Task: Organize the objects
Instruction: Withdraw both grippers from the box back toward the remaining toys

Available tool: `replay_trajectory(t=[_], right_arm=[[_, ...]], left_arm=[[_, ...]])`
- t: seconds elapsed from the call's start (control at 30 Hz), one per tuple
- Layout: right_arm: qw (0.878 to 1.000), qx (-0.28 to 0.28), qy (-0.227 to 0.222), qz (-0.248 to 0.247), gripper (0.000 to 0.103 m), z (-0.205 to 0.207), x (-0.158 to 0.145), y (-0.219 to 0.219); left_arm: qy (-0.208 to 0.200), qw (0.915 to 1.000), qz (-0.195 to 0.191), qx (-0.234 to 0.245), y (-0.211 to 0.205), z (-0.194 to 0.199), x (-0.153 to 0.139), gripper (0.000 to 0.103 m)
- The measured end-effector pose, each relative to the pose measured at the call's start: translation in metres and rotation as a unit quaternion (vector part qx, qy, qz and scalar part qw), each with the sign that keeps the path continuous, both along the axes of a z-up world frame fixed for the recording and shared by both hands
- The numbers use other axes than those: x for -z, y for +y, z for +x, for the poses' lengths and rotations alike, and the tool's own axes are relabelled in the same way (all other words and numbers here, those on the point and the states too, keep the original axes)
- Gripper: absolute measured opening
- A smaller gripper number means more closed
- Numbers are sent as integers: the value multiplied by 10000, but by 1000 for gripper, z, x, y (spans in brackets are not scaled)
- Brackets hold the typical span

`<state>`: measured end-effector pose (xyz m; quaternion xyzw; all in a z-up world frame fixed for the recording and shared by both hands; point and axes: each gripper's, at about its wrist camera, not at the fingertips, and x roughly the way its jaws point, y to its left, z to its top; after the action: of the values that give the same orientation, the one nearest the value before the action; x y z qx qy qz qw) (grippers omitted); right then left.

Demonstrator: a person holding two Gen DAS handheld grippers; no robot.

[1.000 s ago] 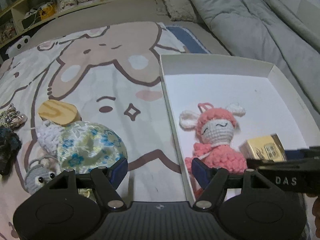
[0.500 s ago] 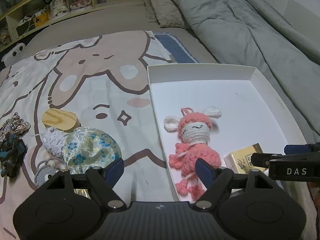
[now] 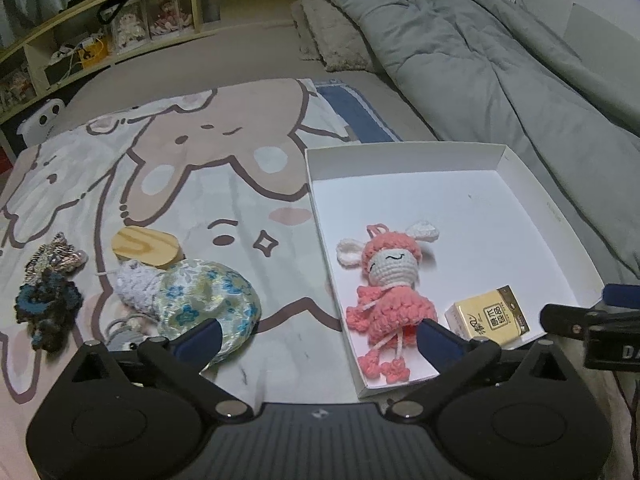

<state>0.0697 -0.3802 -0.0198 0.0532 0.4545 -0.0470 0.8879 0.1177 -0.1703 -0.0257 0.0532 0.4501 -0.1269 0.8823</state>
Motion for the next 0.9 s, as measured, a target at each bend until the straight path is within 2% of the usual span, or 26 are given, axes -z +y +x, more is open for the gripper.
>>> replay_trajectory(t=[0.17, 0.9], right_arm=[[9998, -1, -187, -82, 103, -13, -14, 3], [9985, 173, -482, -205, 103, -60, -35, 15]], left_arm=[[40, 10000, -52, -16, 8, -8, -8, 103], [-308, 9994, -180, -18, 48, -50, -36, 103]])
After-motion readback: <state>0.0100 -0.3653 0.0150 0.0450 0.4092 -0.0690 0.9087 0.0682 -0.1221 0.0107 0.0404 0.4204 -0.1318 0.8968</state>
